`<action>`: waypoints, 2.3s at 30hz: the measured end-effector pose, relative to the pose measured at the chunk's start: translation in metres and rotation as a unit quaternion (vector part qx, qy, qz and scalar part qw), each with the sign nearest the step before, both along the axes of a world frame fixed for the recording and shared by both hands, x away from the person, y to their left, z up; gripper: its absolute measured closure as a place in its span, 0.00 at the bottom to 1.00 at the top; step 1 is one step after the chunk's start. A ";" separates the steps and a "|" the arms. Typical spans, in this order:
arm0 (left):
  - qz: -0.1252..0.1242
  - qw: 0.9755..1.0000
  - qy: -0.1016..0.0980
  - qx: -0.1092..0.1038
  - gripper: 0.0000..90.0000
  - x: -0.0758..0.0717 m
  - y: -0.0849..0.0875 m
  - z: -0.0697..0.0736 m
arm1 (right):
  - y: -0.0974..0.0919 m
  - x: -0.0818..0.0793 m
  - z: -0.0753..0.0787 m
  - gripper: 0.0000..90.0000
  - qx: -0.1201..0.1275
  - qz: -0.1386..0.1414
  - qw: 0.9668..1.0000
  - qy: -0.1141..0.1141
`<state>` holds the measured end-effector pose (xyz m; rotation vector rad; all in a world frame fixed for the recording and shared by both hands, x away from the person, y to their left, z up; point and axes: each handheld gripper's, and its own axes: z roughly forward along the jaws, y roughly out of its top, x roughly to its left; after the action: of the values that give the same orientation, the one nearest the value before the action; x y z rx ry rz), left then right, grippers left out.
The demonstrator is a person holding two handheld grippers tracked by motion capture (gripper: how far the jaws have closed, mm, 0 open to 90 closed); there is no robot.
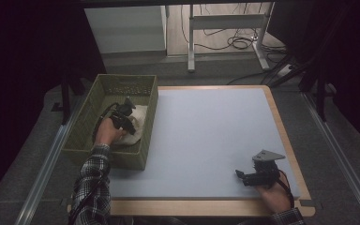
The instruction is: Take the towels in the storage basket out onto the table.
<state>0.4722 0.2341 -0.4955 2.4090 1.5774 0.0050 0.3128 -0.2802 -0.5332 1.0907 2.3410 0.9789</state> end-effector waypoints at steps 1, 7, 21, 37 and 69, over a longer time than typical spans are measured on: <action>0.000 1.000 0.000 0.000 0.91 0.000 0.000 0.000 | 0.000 0.000 0.000 0.09 0.000 0.000 1.000 0.000; 0.009 0.999 -0.039 -0.012 0.91 -0.005 0.008 0.018 | 0.000 0.000 0.000 0.09 0.000 0.000 1.000 0.000; 0.014 0.993 -0.118 -0.030 0.90 -0.030 0.028 0.071 | 0.000 0.000 0.000 0.09 0.000 0.000 1.000 0.000; -0.006 0.984 -0.177 -0.024 0.90 -0.048 0.023 0.126 | 0.000 0.000 0.000 0.09 0.000 0.000 1.000 0.000; -0.092 0.971 -0.219 -0.011 0.90 -0.049 -0.056 0.175 | 0.000 0.000 0.000 0.09 0.001 0.000 1.000 0.001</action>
<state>0.4228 0.1786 -0.3207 2.3179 1.1485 0.4492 0.3128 -0.2801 -0.5333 1.0922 2.3416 0.9800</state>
